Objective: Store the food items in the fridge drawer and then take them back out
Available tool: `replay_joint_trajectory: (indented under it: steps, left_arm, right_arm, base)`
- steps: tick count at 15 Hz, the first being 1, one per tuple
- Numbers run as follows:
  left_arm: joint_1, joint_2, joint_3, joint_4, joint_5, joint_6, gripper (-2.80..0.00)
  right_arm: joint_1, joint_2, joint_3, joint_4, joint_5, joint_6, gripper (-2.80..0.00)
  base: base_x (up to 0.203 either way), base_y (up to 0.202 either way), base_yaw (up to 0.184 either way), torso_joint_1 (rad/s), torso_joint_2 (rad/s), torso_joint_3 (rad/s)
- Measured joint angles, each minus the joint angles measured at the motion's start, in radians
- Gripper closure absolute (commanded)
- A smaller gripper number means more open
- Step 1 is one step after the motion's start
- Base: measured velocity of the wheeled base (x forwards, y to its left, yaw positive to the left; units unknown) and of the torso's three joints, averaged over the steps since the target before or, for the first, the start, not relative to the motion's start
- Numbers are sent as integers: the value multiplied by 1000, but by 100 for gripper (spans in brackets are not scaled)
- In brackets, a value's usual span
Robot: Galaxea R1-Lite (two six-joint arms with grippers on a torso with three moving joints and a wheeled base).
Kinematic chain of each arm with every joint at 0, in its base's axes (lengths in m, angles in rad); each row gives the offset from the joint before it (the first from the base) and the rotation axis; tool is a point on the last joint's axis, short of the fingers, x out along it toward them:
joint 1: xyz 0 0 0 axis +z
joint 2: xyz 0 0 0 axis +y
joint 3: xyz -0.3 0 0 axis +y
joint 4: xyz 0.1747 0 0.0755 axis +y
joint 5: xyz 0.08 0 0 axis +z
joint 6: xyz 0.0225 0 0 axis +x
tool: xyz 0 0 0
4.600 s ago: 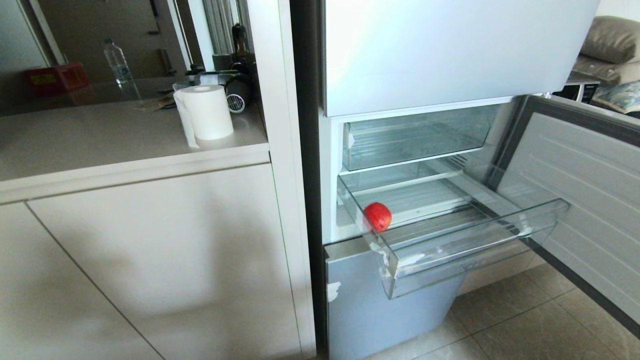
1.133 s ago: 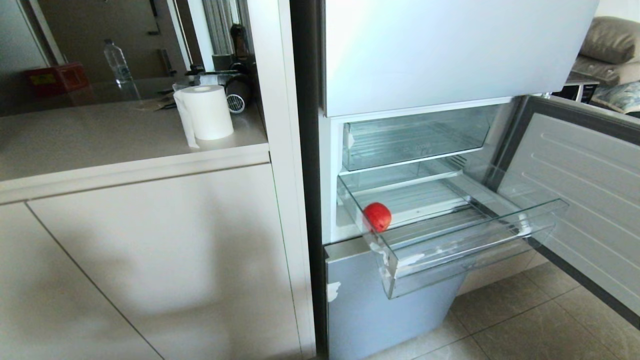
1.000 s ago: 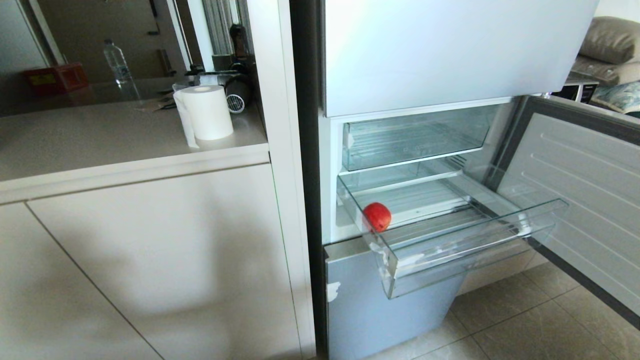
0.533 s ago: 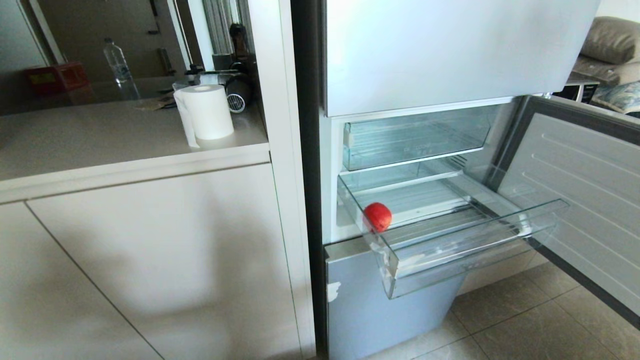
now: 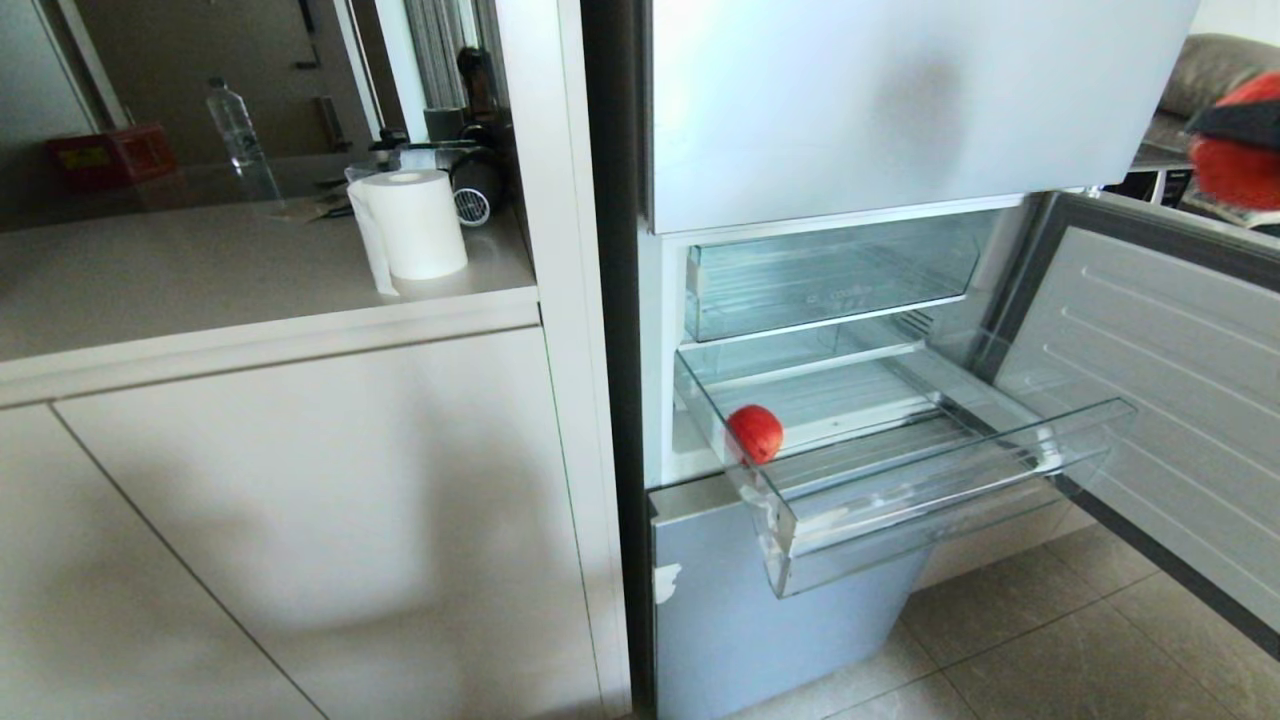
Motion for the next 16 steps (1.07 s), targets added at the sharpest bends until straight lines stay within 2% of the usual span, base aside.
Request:
replay_joint_trajectory:
  steps: [1,3,7,11,16]
  left_arm:
    - [0,0,0,0,0,0,0]
    - [0,0,0,0,0,0,0]
    - [0,0,0,0,0,0,0]
    - [0,0,0,0,0,0,0]
    - [0,0,0,0,0,0,0]
  right_arm:
    - [48,41,25,8,-39,-11,0]
    - [89,137,49,15,-71,-23,0]
    - [104,353,6,18,-85,-31,0]
    - [107,561,-174,49,-91,-33,0]
    - [144,789,-453,268,-91,-32,0]
  base:
    - [0,0,0,0,0,0]
    - [0,0,0,0,0,0]
    - [0,0,0,0,0,0]
    - [0,0,0,0,0,0]
    - [0,0,0,0,0,0]
